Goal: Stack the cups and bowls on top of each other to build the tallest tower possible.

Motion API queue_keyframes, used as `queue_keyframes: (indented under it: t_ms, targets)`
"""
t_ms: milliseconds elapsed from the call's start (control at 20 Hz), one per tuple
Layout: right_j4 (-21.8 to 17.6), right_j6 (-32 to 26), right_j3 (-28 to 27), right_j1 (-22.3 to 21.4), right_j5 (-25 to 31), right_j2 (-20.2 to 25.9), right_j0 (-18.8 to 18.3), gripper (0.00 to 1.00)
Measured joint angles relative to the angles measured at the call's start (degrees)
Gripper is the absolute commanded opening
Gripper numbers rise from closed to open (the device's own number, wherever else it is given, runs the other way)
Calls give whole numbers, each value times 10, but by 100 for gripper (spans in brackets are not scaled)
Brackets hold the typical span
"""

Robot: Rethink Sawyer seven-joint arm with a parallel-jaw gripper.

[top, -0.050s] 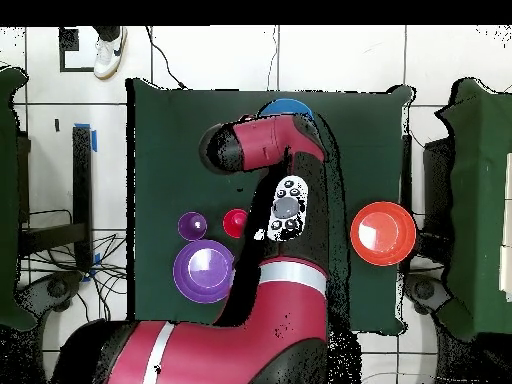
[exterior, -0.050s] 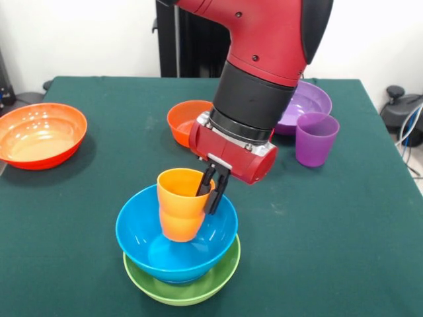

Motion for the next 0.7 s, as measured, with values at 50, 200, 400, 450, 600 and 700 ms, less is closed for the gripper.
queue_keyframes:
  t_ms: [50,200,400,450,600,700]
  targets:
    - [0,0,0,0,0,0,-1,0]
    - [0,0,0,0,0,0,-7,0]
    - [0,0,0,0,0,0,-11,0]
    - [0,0,0,0,0,1,-14,0]
    - [0,0,0,-1,0,2,-17,0]
    - [0,0,0,-1,0,2,-20,0]
